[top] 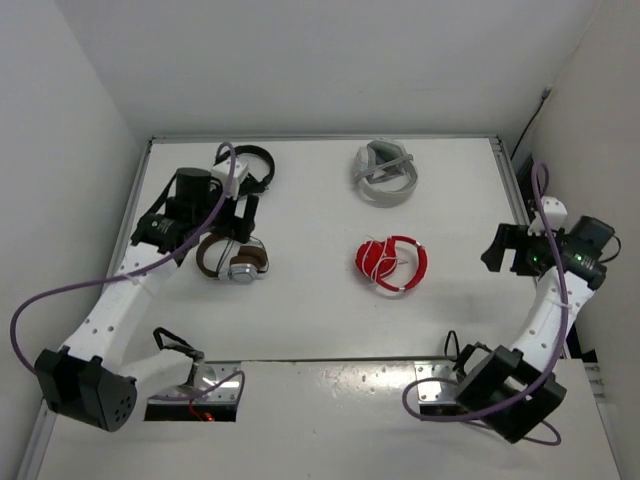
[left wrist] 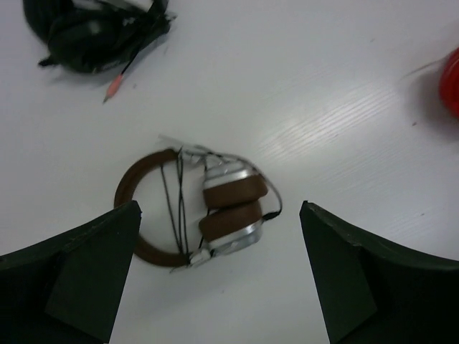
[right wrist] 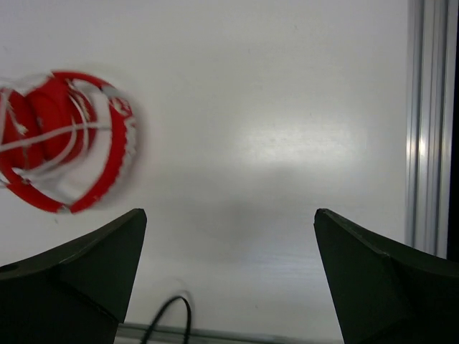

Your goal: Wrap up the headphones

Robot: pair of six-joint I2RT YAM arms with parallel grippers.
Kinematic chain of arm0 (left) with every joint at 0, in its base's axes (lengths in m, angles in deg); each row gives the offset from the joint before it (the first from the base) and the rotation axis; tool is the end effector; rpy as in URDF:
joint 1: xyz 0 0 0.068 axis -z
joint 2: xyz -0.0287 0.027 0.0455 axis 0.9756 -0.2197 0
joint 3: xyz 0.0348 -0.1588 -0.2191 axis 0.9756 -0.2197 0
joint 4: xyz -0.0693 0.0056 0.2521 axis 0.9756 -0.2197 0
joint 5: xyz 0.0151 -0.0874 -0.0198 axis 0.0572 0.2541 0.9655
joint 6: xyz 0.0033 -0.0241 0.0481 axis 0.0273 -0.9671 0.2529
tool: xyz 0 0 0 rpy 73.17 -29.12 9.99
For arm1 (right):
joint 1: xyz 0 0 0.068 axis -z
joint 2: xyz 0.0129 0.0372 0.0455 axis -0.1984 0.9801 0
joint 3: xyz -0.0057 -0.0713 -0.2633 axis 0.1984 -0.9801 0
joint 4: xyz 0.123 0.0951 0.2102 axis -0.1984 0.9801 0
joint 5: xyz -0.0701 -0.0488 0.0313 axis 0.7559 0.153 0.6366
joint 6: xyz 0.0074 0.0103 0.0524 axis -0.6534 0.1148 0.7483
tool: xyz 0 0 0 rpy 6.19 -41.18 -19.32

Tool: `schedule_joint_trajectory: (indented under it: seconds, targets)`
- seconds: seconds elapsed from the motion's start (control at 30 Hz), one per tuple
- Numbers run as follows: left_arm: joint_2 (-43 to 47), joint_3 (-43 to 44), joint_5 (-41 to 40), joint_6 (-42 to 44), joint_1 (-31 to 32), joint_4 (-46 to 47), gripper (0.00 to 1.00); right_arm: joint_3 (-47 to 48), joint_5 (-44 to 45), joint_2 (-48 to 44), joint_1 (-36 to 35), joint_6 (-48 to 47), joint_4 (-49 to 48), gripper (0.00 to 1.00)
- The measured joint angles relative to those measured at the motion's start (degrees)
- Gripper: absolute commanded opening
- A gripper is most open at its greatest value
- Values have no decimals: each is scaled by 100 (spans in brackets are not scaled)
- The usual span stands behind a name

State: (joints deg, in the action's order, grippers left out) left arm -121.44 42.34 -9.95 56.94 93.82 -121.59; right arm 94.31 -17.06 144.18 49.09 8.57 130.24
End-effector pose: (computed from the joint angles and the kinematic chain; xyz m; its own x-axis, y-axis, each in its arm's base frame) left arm 0.2336 -0.0718 0.3467 -0.5557 0.1798 -0.8117 0.3443 0.9385 -0.0278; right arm 0.1687 -0.1069 0.2867 -0.6587 0.2316 -0.7159 0.0985 0.9698 0.2231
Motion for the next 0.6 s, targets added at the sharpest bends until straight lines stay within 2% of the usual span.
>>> schedule_joint_trajectory:
  seconds: [0.1,0.23,0.6]
  targets:
    - [365,-450,-101,140,-389,-120,99,-247,-280,39,651,-870,407,99]
    - [492,-916,-157,308,-992,-125,99,-420,-455,186,918,-1508,713,99]
    - [295,-1270,203,761,-2542,44,99,-675,-149,201,468,-1598,313,99]
